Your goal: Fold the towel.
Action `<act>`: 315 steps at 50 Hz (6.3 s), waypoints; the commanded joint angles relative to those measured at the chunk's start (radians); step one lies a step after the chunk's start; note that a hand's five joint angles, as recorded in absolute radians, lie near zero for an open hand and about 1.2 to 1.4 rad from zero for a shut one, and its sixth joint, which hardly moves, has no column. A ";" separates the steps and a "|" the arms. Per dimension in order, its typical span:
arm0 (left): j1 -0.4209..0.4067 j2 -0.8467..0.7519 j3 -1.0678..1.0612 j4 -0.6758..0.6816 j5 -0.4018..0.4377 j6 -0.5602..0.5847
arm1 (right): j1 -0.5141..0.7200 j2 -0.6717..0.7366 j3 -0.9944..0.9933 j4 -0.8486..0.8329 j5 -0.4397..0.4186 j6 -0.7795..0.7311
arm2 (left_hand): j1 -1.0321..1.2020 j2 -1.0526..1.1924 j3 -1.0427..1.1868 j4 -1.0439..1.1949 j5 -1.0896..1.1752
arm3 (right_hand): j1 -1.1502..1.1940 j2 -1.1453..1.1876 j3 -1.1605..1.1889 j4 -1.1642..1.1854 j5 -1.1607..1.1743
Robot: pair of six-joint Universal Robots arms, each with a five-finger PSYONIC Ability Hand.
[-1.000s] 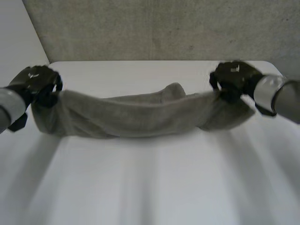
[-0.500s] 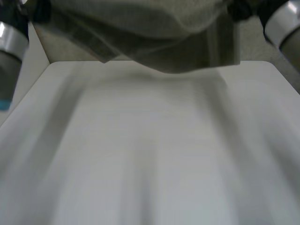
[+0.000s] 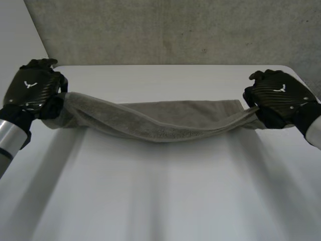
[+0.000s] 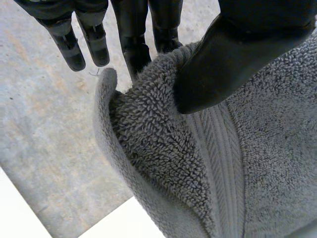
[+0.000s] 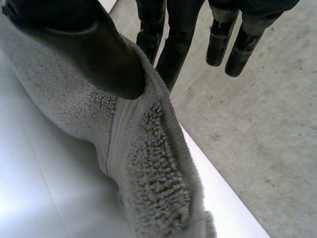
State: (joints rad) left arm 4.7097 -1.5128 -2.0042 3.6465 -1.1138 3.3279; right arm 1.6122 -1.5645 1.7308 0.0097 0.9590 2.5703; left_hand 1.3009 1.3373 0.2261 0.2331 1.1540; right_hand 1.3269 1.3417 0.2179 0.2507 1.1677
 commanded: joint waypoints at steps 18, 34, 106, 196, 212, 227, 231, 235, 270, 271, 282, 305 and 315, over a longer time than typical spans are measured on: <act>0.009 -0.217 0.163 -0.144 0.022 0.004 | 0.041 0.417 -0.426 0.208 -0.042 -0.034 | 0.095 0.059 -0.052 -0.059 0.068 | 0.069 0.055 -0.043 -0.076 0.054; -0.029 -0.569 0.442 -0.148 -0.124 0.082 | 0.106 0.774 -0.793 0.210 0.069 -0.056 | 0.095 0.059 -0.052 -0.059 0.068 | 0.069 0.055 -0.043 -0.076 0.054; -0.030 -0.279 0.398 -0.006 -0.021 0.016 | 0.157 0.287 -0.182 -0.091 0.205 0.114 | -1.108 -1.144 -0.052 -0.059 -1.136 | -1.152 -1.167 -0.043 -0.076 -1.168; -0.109 -0.359 0.223 -0.154 -0.457 0.098 | -0.173 0.494 0.000 -0.224 0.086 -0.087 | -1.102 -1.138 -0.052 -0.059 -1.130 | -0.282 -0.297 -0.043 -0.076 -0.298; -0.138 -0.359 0.222 -0.154 -0.457 0.096 | -0.207 0.528 -0.034 -0.224 0.080 -0.084 | -1.105 -1.141 -0.052 -0.059 -1.133 | 0.069 0.055 -0.043 -0.076 0.054; -0.123 -0.356 0.205 -0.154 -0.455 0.096 | -0.419 0.472 -0.196 -0.101 0.061 -0.105 | -1.108 -1.144 -0.052 -0.059 -1.136 | 0.069 0.055 -0.043 -0.076 0.054; -0.129 -0.357 0.206 -0.152 -0.455 0.096 | -0.394 0.449 -0.320 -0.012 0.076 -0.088 | -1.111 -1.147 -0.052 -0.059 -1.138 | 0.069 0.055 -0.043 -0.076 0.054; -0.135 -0.357 0.206 -0.152 -0.455 0.096 | -0.308 0.386 -0.424 0.053 0.104 -0.016 | -1.111 -1.147 -0.052 -0.059 -1.138 | 0.069 0.055 -0.043 -0.076 0.054; -0.210 -0.368 0.255 -0.152 -0.459 0.101 | 0.761 0.830 -0.718 0.041 0.356 0.013 | -1.111 -1.147 -0.052 -0.059 -1.138 | -1.152 -1.167 -0.043 -0.076 -1.168; -0.211 -0.368 0.255 -0.152 -0.459 0.101 | 0.752 0.792 -0.694 0.039 0.357 0.016 | -1.111 -1.147 -0.052 -0.059 -1.138 | -1.152 -1.167 -0.043 -0.076 -1.168; -0.350 -0.372 0.373 -0.152 -0.460 0.096 | 0.524 0.467 -0.432 0.017 0.351 0.125 | -1.099 -1.136 -0.052 -0.059 -1.127 | -1.152 -1.167 -0.043 -0.076 -1.168; -0.490 -0.780 0.742 -0.250 -0.201 0.234 | 0.252 0.348 -0.010 -0.143 0.293 0.154 | -1.046 -1.083 -0.052 -0.059 -1.074 | -1.152 -1.167 -0.043 -0.076 -1.168; -0.496 -0.883 0.820 -0.244 -0.199 0.309 | 0.262 0.362 0.007 -0.161 0.290 0.157 | -0.853 -0.889 -0.052 -0.059 -0.880 | -1.152 -1.167 -0.043 -0.076 -1.168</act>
State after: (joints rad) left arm 4.2170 -2.3490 -1.2248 3.3981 -1.3087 3.6098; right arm 1.8661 -1.2086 1.7347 -0.1464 1.2476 2.7271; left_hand 0.3661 0.3662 0.2261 0.2332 0.1973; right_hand 0.2404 0.2548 0.2179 0.2507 0.0644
